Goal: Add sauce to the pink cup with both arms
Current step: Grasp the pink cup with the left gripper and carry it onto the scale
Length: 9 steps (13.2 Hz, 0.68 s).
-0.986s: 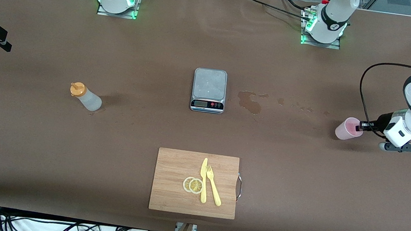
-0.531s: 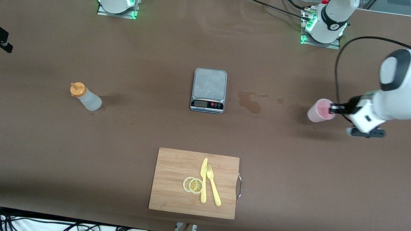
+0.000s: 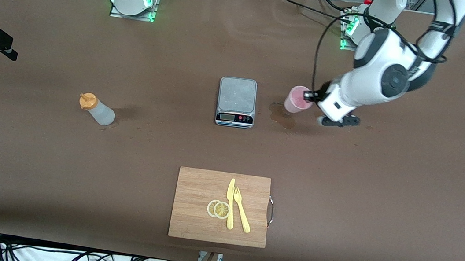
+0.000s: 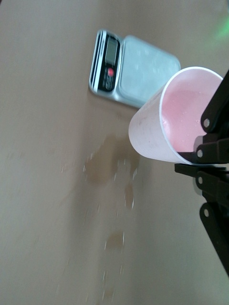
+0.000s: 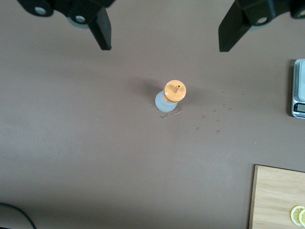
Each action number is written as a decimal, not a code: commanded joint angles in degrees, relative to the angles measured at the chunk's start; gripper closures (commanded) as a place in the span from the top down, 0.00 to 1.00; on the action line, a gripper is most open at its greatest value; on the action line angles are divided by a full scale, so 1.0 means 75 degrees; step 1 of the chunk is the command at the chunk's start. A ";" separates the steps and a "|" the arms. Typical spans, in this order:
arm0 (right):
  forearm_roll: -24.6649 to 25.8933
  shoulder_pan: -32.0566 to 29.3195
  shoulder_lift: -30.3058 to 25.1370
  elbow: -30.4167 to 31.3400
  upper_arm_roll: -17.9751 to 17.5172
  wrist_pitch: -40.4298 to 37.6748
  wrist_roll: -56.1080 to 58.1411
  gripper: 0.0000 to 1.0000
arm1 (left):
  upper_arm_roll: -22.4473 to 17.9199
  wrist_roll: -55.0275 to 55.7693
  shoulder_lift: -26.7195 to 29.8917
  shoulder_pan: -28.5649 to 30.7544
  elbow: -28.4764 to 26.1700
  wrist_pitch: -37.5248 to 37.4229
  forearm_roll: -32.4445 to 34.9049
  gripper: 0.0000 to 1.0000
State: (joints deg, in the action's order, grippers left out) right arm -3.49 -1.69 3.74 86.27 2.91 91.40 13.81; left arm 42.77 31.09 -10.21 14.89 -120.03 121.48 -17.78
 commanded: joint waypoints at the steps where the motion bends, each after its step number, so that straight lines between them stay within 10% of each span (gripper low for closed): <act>1: 0.0091 -0.0009 -0.0018 -0.0100 -0.0013 -0.0057 0.0010 1.00 | 0.0391 0.1008 -0.0453 -0.0540 -0.0039 0.1096 -0.0114 0.00; 5: 0.0114 -0.0021 -0.0123 -0.0065 0.0057 -0.0151 0.0103 1.00 | 0.0332 0.2146 -0.0933 -0.1666 -0.0098 0.2095 0.0131 0.00; 9: 0.0102 -0.0021 -0.0112 -0.0100 0.0010 -0.0163 0.0080 1.00 | 0.0332 0.4089 -0.1859 -0.1774 0.0031 0.2679 0.2612 0.00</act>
State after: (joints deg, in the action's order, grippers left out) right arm -3.41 -1.79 3.27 86.21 3.26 91.16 13.82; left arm 45.56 55.96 -20.08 2.03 -121.25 138.76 -4.44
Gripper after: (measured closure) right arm 0.000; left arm 0.965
